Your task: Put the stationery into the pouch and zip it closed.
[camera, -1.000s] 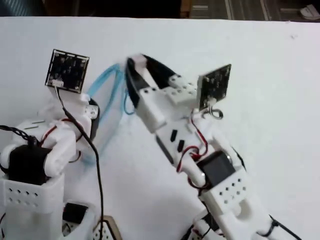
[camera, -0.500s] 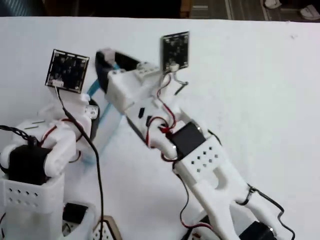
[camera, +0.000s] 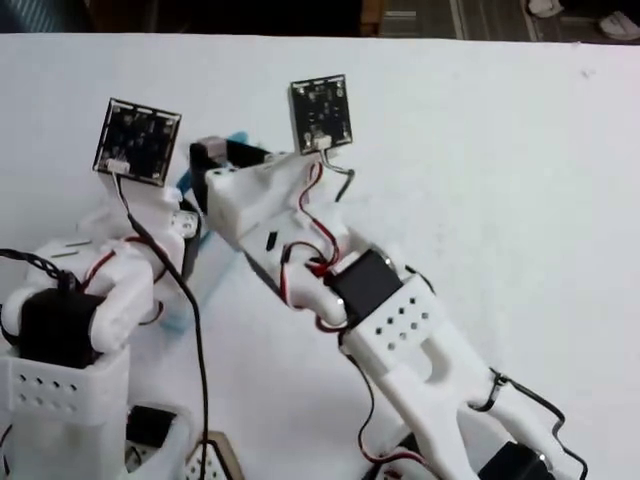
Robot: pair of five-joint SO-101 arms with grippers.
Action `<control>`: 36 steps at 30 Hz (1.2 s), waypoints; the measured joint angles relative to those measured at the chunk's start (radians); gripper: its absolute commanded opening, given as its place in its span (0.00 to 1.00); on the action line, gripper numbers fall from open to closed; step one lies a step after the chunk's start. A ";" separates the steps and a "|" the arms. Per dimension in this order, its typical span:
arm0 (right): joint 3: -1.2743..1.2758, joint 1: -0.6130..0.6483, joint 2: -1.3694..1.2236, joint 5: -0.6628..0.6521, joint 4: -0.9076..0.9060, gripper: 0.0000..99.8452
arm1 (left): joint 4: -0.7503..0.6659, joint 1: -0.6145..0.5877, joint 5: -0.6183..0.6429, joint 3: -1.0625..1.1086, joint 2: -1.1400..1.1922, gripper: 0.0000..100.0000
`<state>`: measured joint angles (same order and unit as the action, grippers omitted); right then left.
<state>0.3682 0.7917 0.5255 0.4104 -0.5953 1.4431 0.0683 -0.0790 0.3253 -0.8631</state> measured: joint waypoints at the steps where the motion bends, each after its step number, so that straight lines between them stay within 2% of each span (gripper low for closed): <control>1: -0.002 0.002 0.002 0.000 0.000 0.35 | 0.000 0.000 0.000 0.000 0.000 0.02; 11: -0.009 0.000 0.132 -0.035 -0.018 0.32 | 0.000 -0.003 0.000 0.000 0.000 0.02; 16: 0.006 -0.166 0.163 -0.112 -0.078 0.32 | 0.000 -0.003 0.000 0.000 0.000 0.02; 19: 0.109 -0.281 0.120 -0.187 -0.078 0.32 | 0.000 -0.003 0.000 0.000 0.000 0.02; 21: 0.201 -0.307 0.066 -0.253 -0.069 0.32 | 0.000 -0.003 0.000 0.000 0.000 0.02; 25: 0.367 -0.278 -0.008 -0.382 -0.006 0.32 | 0.000 -0.002 0.000 0.000 0.000 0.02; 28: 0.456 -0.206 -0.051 -0.437 0.060 0.32 | 0.000 -0.002 0.000 0.000 0.000 0.02; 32: 0.499 -0.130 -0.107 -0.454 0.199 0.32 | 0.000 -0.002 0.000 0.000 0.000 0.02; 36: 0.499 -0.123 -0.218 -0.456 0.381 0.32 | 0.000 -0.002 0.000 0.000 0.000 0.02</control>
<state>0.8669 0.6690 0.3076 -0.0453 -0.2148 1.4431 0.0667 -0.0790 0.3253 -0.8631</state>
